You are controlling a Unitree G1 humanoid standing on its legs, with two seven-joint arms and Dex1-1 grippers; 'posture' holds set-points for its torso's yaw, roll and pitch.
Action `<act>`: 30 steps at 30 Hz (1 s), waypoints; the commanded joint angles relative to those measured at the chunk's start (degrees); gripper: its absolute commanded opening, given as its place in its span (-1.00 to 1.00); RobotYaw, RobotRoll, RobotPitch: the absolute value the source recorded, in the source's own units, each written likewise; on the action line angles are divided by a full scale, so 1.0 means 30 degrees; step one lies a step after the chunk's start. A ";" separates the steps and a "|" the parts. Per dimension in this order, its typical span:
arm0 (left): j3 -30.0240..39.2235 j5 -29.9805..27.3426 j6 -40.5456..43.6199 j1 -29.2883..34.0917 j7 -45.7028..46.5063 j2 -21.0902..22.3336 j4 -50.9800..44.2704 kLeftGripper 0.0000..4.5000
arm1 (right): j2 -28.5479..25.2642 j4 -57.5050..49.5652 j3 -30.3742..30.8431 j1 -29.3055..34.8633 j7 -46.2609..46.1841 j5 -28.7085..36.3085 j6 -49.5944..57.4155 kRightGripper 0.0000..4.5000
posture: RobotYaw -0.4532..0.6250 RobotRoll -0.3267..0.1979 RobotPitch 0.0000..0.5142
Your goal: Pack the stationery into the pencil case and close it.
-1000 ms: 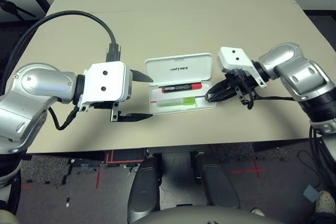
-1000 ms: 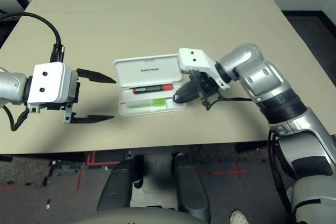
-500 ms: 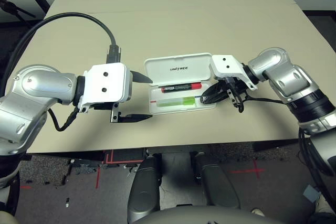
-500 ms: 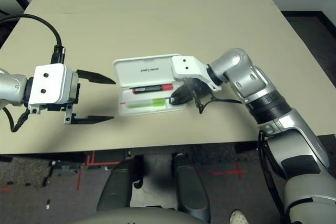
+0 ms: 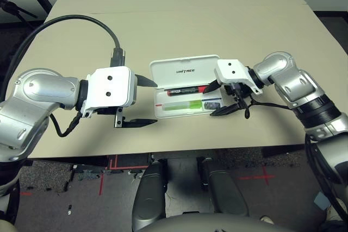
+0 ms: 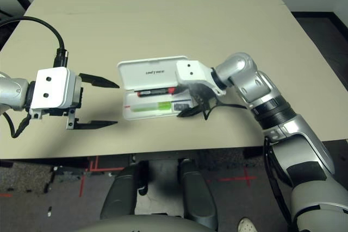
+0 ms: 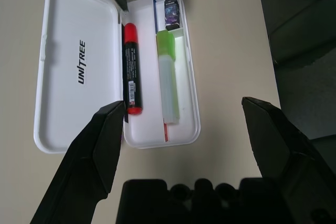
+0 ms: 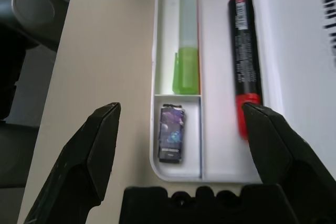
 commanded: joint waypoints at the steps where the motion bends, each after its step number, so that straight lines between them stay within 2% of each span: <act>1: -0.0056 0.0305 -0.0202 0.0358 0.0064 0.0231 0.0142 1.00 | -0.0941 -0.1085 -0.0988 0.0476 0.0505 0.0877 0.1107 0.97 | -0.09 0.25 -0.23; 7: 0.0126 0.0433 -0.0365 0.0721 0.0459 -0.0223 0.1454 1.00 | -0.3003 -0.2327 -0.2839 0.1466 0.0517 0.2394 0.3396 0.97 | -0.12 0.25 -0.23; 13: -0.0276 0.1350 -0.0656 0.0421 0.1401 -0.1180 0.4453 1.00 | -0.4767 -0.3440 -0.4577 0.3255 -0.0487 0.3172 0.5150 0.97 | -0.19 0.25 -0.22; 20: -0.0432 0.2750 -0.0957 -0.1053 0.3582 -0.3449 0.8677 1.00 | -0.6334 -0.5429 -0.6860 0.5924 -0.1606 0.4671 0.7153 0.97 | -0.25 0.25 -0.22; 23: -0.0147 0.2481 -0.0495 -0.1737 0.4190 -0.4560 0.9823 0.72 | -0.6805 -0.5509 -0.7745 0.6864 -0.2175 0.5052 0.7500 1.00 | -0.28 0.25 -0.23; 30: -0.0321 0.3072 -0.0307 -0.3124 0.5325 -0.6226 1.2690 -0.51 | -0.7163 -0.5523 -0.8404 0.7746 -0.2936 0.5602 0.7773 1.00 | -0.31 0.25 -0.24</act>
